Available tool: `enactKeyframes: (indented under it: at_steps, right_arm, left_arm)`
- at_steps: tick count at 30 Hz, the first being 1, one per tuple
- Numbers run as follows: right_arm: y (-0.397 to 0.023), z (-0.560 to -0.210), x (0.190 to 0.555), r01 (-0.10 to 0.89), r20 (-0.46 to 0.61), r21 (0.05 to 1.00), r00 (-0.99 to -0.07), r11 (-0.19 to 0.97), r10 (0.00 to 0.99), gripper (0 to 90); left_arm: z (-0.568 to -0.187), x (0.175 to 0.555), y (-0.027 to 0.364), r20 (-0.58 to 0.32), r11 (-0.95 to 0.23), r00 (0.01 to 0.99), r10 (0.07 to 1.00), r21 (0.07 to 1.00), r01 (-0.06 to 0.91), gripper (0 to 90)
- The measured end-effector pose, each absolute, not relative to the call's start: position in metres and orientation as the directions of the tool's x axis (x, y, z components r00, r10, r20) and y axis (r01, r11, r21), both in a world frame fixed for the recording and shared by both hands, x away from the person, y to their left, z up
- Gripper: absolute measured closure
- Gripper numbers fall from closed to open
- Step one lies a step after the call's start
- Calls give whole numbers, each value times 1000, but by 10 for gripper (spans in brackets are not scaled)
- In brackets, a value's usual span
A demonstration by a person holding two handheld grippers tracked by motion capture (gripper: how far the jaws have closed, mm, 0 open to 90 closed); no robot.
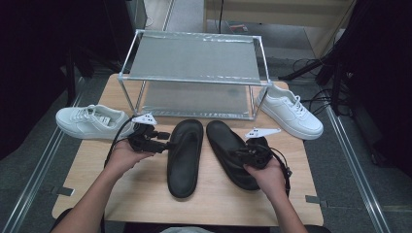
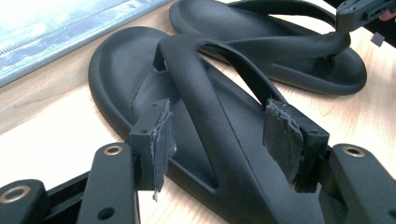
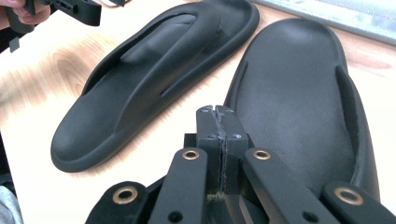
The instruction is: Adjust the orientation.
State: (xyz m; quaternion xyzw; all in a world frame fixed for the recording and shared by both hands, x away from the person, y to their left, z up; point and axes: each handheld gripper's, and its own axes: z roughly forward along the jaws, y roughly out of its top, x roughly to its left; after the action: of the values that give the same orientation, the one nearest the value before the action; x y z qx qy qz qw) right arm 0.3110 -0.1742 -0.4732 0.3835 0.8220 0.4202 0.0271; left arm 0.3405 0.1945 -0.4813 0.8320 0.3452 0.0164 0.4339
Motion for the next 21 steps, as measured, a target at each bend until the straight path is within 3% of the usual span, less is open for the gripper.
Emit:
enactKeyframes:
  at_steps: [21]
  right_arm:
    - [-174,-490,297,624,224,656,-699,425,679,900]
  left_arm:
    - [-481,352,178,-273,-406,782,561,732,547,412]
